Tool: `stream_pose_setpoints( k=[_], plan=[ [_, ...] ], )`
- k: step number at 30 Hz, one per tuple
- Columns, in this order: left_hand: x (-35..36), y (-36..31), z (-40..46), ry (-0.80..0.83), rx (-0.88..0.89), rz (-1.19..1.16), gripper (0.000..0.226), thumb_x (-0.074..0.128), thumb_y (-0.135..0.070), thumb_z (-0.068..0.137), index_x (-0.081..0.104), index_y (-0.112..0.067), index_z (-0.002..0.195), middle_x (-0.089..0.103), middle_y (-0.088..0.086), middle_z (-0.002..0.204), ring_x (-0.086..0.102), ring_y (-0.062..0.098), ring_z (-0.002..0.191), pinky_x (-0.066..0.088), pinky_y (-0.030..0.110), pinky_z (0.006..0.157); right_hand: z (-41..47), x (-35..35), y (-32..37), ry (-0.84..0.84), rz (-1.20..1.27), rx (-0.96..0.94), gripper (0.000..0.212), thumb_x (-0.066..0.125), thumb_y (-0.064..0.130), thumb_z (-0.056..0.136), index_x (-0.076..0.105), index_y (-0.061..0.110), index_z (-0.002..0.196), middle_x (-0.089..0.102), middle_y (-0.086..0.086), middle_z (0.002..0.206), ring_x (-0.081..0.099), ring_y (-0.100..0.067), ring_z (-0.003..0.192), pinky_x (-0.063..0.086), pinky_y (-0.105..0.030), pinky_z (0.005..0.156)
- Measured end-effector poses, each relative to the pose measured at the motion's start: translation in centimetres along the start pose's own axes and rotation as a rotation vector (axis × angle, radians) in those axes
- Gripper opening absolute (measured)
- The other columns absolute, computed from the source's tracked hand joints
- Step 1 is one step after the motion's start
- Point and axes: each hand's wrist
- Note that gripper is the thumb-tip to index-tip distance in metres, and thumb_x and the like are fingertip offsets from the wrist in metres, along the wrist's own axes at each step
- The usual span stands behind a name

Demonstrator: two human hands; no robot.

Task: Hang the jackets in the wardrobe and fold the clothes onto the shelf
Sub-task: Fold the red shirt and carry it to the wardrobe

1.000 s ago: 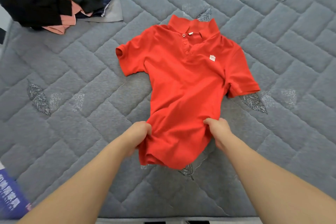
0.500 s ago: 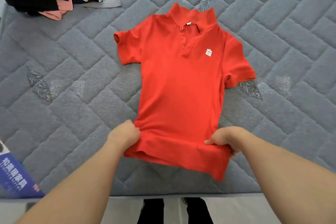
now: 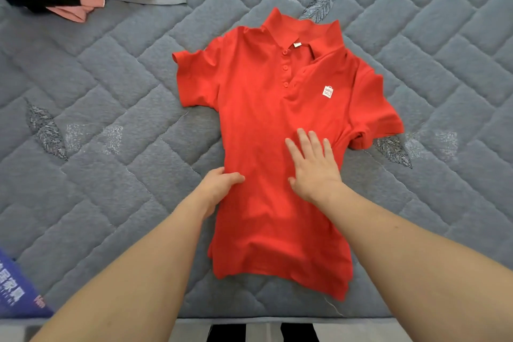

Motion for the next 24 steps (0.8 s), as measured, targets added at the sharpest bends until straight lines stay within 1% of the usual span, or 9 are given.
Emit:
stream_pose_setpoints(
  k=[4, 10, 12, 14, 16, 19, 21, 23, 24],
  plan=[
    [-2.0, -0.2, -2.0, 0.151, -0.036, -0.096, 0.051, 0.075, -0.020, 0.067, 0.066, -0.014, 0.117, 0.074, 0.007, 0.109, 0.070, 0.020, 0.091, 0.052, 0.029, 0.079, 1.2, 1.2, 0.3, 0.366, 0.090, 0.119, 0.111, 0.064, 0.052, 0.087, -0.027, 0.037, 0.148, -0.038, -0.001, 0.155, -0.018, -0.038, 0.147, 0.013, -0.061, 0.116],
    [-5.4, 1.4, -3.8, 0.460, -0.536, 0.305, 0.072, 0.082, -0.024, 0.062, 0.059, -0.007, 0.128, 0.070, 0.011, 0.120, 0.065, 0.028, 0.114, 0.046, 0.045, 0.107, 1.5, 1.4, 1.1, 0.488, 0.075, 0.260, 0.121, 0.068, 0.023, 0.087, -0.040, 0.046, 0.136, -0.052, 0.005, 0.145, -0.011, -0.048, 0.145, 0.039, -0.070, 0.097],
    [-7.0, 1.4, -3.7, 0.487, -0.767, 0.590, 0.068, 0.082, -0.031, 0.070, 0.057, -0.010, 0.129, 0.066, 0.008, 0.128, 0.065, 0.022, 0.111, 0.045, 0.041, 0.107, 1.3, 1.4, 1.1, 0.505, 0.069, 0.282, 0.125, 0.069, 0.021, 0.086, -0.043, 0.048, 0.132, -0.053, 0.004, 0.143, -0.011, -0.049, 0.145, 0.042, -0.071, 0.092],
    [-9.2, 1.7, -3.4, 0.446, -0.900, 1.138, 0.048, 0.069, -0.040, 0.085, 0.060, -0.017, 0.126, 0.068, 0.004, 0.120, 0.065, 0.020, 0.101, 0.047, 0.033, 0.099, 0.4, 1.4, 1.3, 0.533, 0.024, 0.285, 0.129, 0.072, 0.022, 0.084, -0.047, 0.047, 0.129, -0.055, 0.000, 0.142, -0.012, -0.050, 0.144, 0.043, -0.070, 0.091],
    [-11.2, 1.9, -3.4, 0.256, -0.832, 1.554, 0.034, 0.063, -0.036, 0.088, 0.067, -0.020, 0.117, 0.068, 0.000, 0.105, 0.066, 0.019, 0.103, 0.048, 0.031, 0.095, -0.7, 1.9, 1.3, 0.555, -0.023, 0.300, 0.128, 0.070, 0.021, 0.086, -0.048, 0.045, 0.127, -0.053, -0.006, 0.143, -0.007, -0.052, 0.144, 0.040, -0.069, 0.096],
    [-12.0, 0.1, -2.1, -0.060, -0.542, 1.644, 0.041, 0.055, -0.030, 0.082, 0.067, -0.020, 0.120, 0.068, -0.001, 0.116, 0.063, 0.024, 0.116, 0.050, 0.040, 0.095, -1.0, 2.2, 1.3, 0.605, -0.101, 0.345, 0.107, 0.055, 0.022, 0.097, -0.045, 0.037, 0.132, -0.034, -0.025, 0.152, 0.012, -0.057, 0.141, 0.038, -0.066, 0.101],
    [-11.2, -2.5, -0.3, -0.281, -0.296, 1.338, 0.051, 0.051, -0.036, 0.082, 0.060, -0.015, 0.128, 0.063, 0.008, 0.131, 0.059, 0.029, 0.122, 0.048, 0.042, 0.100, 0.3, 1.0, 2.4, 0.665, -0.213, 0.320, 0.086, 0.043, 0.027, 0.102, -0.031, 0.023, 0.147, -0.003, -0.033, 0.157, 0.024, -0.052, 0.140, 0.037, -0.063, 0.104],
    [-9.4, -5.5, 1.9, -0.473, -0.051, 0.868, 0.059, 0.055, -0.047, 0.080, 0.053, -0.009, 0.125, 0.061, 0.017, 0.129, 0.059, 0.034, 0.120, 0.047, 0.040, 0.098, 2.3, -0.8, 4.1, 0.646, -0.246, 0.218, 0.065, 0.040, 0.028, 0.100, 0.011, 0.012, 0.156, 0.030, -0.022, 0.154, 0.039, -0.039, 0.137, 0.035, -0.058, 0.107],
    [-8.4, -7.4, 3.1, -0.543, 0.051, 0.648, 0.060, 0.058, -0.051, 0.077, 0.052, -0.010, 0.120, 0.063, 0.017, 0.123, 0.059, 0.034, 0.117, 0.047, 0.037, 0.093, 3.5, -1.5, 4.6, 0.558, -0.223, 0.150, 0.054, 0.041, 0.026, 0.098, 0.035, 0.013, 0.150, 0.043, -0.015, 0.148, 0.045, -0.033, 0.133, 0.036, -0.055, 0.108]
  ],
)
Point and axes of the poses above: each hand's wrist, its own z-axis towards the middle knuckle, its own x-axis out of the palm, y = z × x
